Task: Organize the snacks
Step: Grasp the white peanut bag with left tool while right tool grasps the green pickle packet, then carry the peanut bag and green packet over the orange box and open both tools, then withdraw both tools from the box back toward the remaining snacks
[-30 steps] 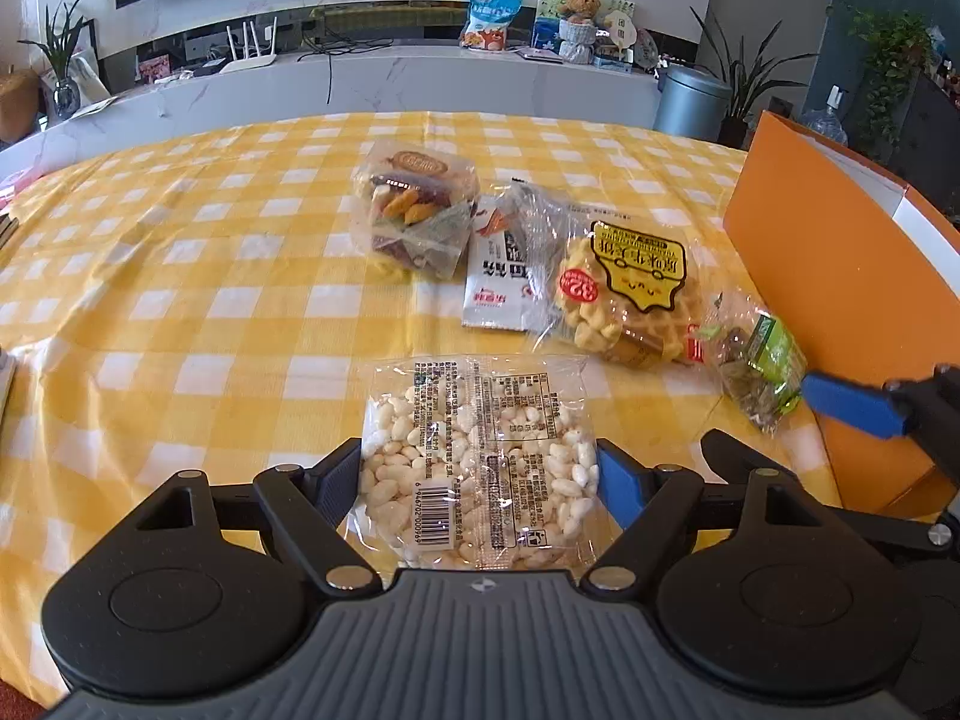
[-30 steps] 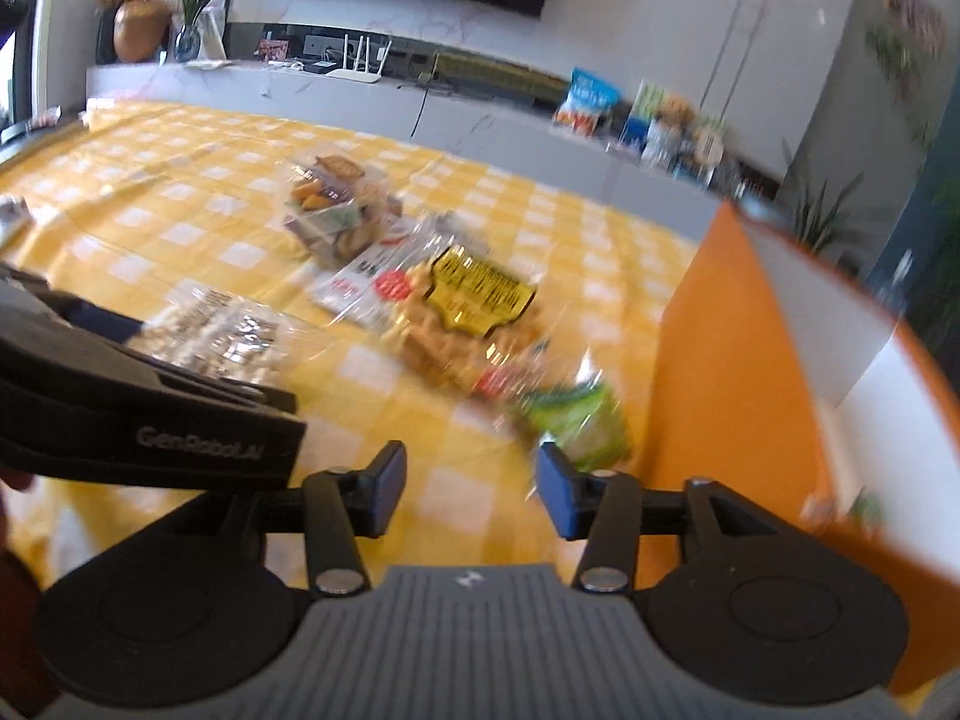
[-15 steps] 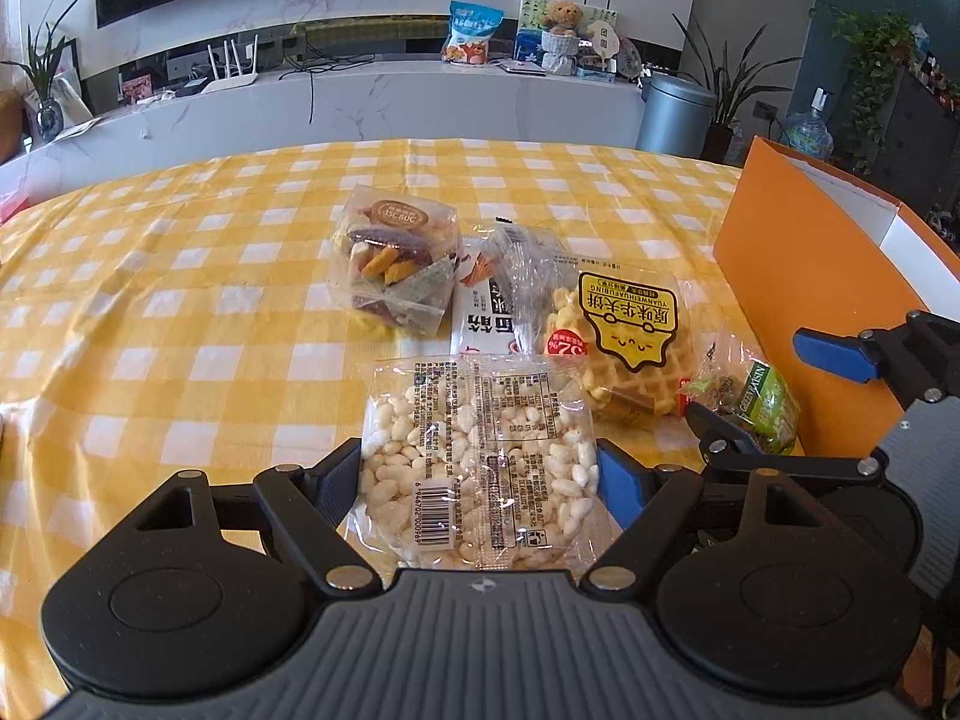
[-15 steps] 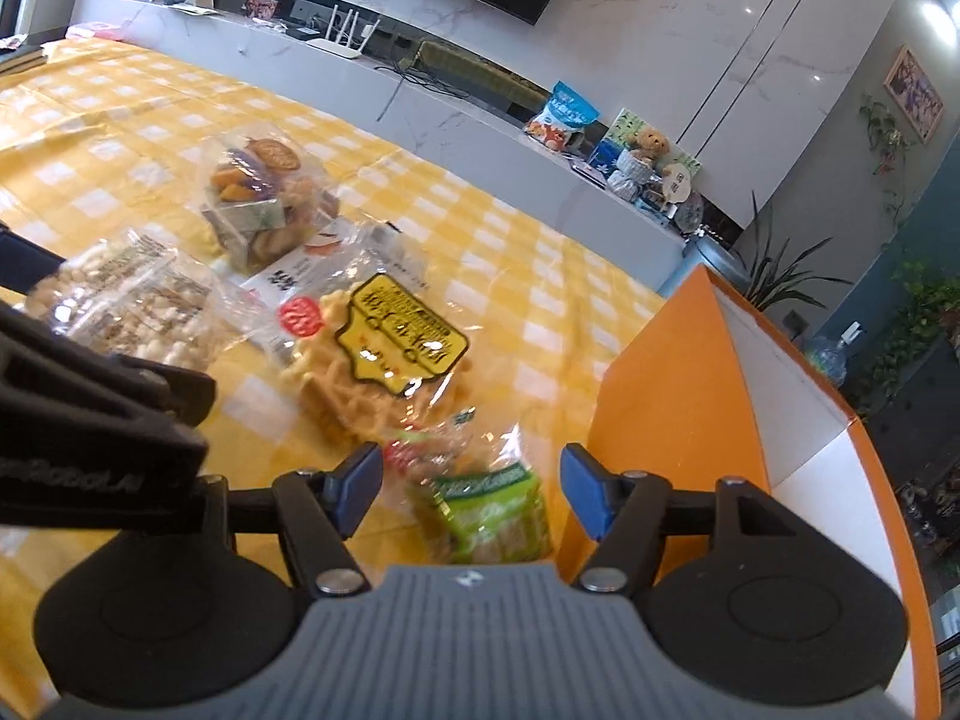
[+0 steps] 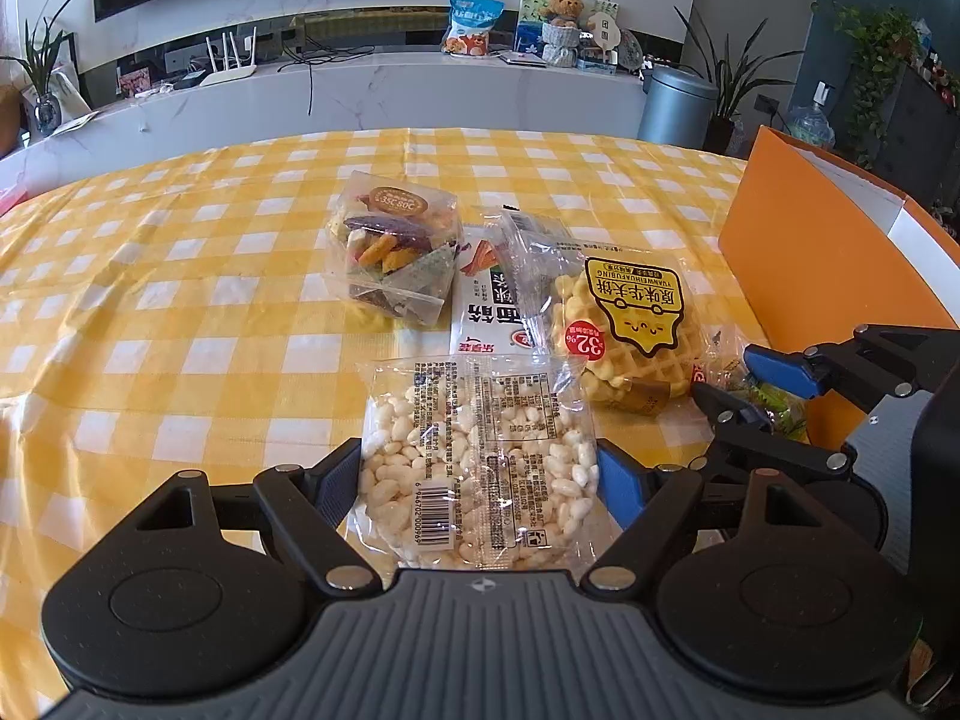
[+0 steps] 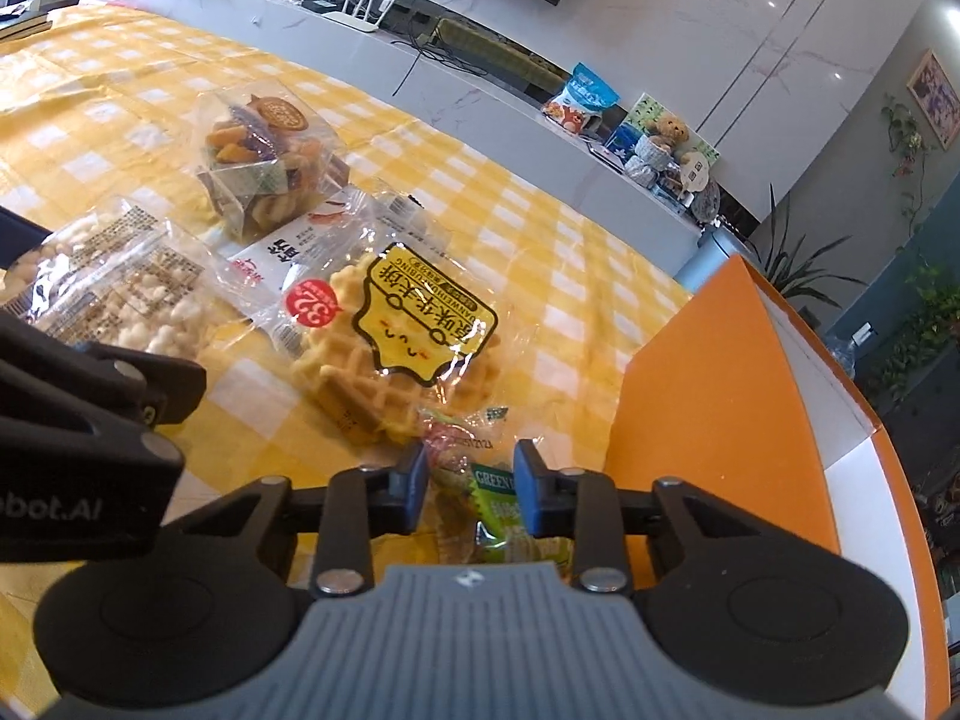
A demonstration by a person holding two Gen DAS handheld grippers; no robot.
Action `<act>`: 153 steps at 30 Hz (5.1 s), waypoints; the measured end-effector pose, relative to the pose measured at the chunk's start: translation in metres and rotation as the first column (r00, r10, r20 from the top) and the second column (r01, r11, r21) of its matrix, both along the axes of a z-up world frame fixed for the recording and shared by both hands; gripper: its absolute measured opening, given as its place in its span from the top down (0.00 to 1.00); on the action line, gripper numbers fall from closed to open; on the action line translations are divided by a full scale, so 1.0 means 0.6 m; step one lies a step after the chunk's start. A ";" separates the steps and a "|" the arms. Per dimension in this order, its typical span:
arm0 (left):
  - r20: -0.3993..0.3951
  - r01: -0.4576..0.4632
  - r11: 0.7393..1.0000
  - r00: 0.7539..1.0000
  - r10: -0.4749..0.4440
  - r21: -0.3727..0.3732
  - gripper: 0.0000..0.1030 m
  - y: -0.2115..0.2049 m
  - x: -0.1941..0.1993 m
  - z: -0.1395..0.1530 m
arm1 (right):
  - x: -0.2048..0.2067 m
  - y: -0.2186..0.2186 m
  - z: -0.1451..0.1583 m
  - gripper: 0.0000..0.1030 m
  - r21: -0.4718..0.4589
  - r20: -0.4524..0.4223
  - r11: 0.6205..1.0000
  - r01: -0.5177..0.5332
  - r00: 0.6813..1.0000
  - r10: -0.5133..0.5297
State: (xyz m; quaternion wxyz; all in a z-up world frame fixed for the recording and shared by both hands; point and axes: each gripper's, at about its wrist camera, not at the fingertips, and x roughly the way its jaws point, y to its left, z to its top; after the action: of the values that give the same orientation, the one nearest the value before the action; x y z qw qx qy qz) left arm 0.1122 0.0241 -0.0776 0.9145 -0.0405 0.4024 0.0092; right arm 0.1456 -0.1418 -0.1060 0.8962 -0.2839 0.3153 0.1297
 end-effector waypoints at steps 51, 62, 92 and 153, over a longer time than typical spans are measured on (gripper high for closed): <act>0.196 0.416 0.899 0.901 -0.387 -0.136 0.11 -0.148 0.030 0.204 | -0.074 -0.331 0.306 0.94 0.569 0.035 0.812 0.127 0.983 -0.179; 0.084 0.616 0.787 0.782 -0.617 0.043 0.11 -0.287 0.111 0.164 | -0.009 -0.400 0.247 0.94 0.503 -0.071 0.824 0.259 0.963 -0.259; -0.326 0.809 0.531 0.587 -0.741 0.250 0.11 -0.400 0.182 0.021 | 0.124 -0.398 0.111 0.94 0.336 -0.337 0.859 0.386 0.901 -0.273; 0.273 0.254 0.966 0.934 -0.229 -0.056 0.26 -0.112 -0.025 0.158 | -0.124 -0.268 0.223 0.27 0.595 0.052 0.745 0.302 0.911 -0.410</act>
State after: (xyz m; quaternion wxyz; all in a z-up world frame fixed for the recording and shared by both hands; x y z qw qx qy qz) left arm 0.0972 -0.0431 0.0174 0.9513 -0.0330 0.2788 -0.1270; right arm 0.0711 -0.3027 0.0276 0.9720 0.0547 0.2280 0.0186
